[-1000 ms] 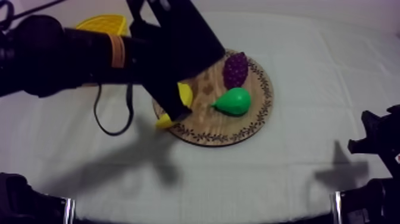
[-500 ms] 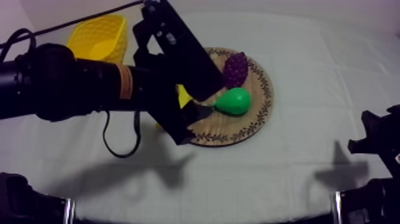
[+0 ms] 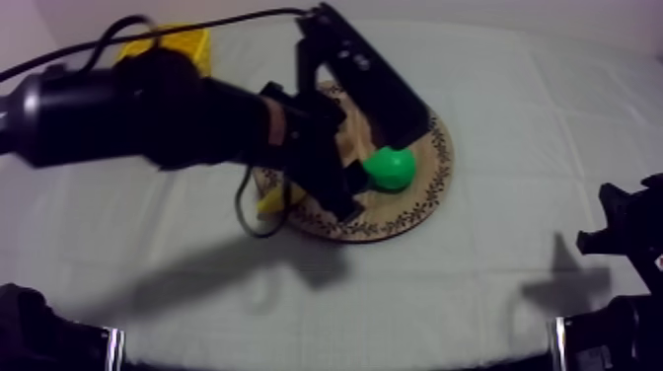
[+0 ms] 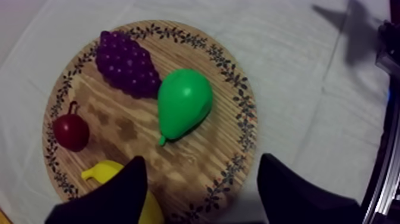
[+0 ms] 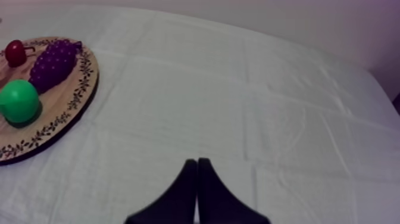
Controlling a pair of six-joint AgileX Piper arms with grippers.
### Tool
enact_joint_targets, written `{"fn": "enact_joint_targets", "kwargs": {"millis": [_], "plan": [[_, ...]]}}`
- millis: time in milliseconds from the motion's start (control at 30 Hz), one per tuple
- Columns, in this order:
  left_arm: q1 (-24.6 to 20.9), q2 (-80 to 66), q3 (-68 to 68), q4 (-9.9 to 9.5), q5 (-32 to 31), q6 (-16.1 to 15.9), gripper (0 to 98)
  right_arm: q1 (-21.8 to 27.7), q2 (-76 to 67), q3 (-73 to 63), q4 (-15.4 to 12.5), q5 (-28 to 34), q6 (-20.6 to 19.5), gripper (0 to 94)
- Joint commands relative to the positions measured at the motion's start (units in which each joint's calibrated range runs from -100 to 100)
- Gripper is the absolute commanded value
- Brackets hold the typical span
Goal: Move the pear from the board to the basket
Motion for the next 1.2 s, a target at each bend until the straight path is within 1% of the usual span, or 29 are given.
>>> {"fn": "enact_joint_targets", "kwargs": {"millis": [0, 100, 267, 367, 467, 600, 833, 1033, 1167], "plan": [[0.02, 8.05, -13.97, 0.6, 11.64, -1.09, 67.9, 0.0, 0.01, 0.03, -0.01, 0.0, 0.0, 0.3], [0.09, 15.08, -24.49, 0.75, 21.04, -1.64, 68.3, 0.0, 0.01, 0.03, -0.01, 0.0, 0.01, 0.3], [-0.14, 26.91, -41.55, 0.14, 35.0, -2.29, 69.0, 0.0, 0.01, 0.03, -0.01, 0.0, 0.02, 0.3], [-0.56, 33.23, -50.74, -0.27, 42.18, -2.42, 69.0, 0.0, 0.01, 0.03, -0.01, 0.0, 0.02, 0.3], [-1.09, 38.56, -58.59, -0.42, 47.67, -2.61, 68.2, 0.0, 0.01, 0.03, -0.01, 0.0, 0.02, 0.3], [-1.57, 44.03, -66.08, -0.44, 53.21, -2.75, 66.6, 0.0, 0.01, 0.03, -0.01, 0.0, 0.02, 0.3], [-2.07, 50.54, -74.25, -0.1, 60.23, -2.67, 63.9, 0.0, 0.01, 0.03, -0.01, 0.0, 0.02, 0.3], [-2.97, 53.59, -78.01, 0.36, 64.39, -1.52, 57.5, 0.0, 0.01, 0.03, -0.01, 0.0, 0.02, 0.3], [-3.45, 54.33, -78.91, 0.42, 65.44, -0.52, 51.6, 0.0, 0.01, 0.03, -0.01, 0.0, 0.02, 0.3]]}}
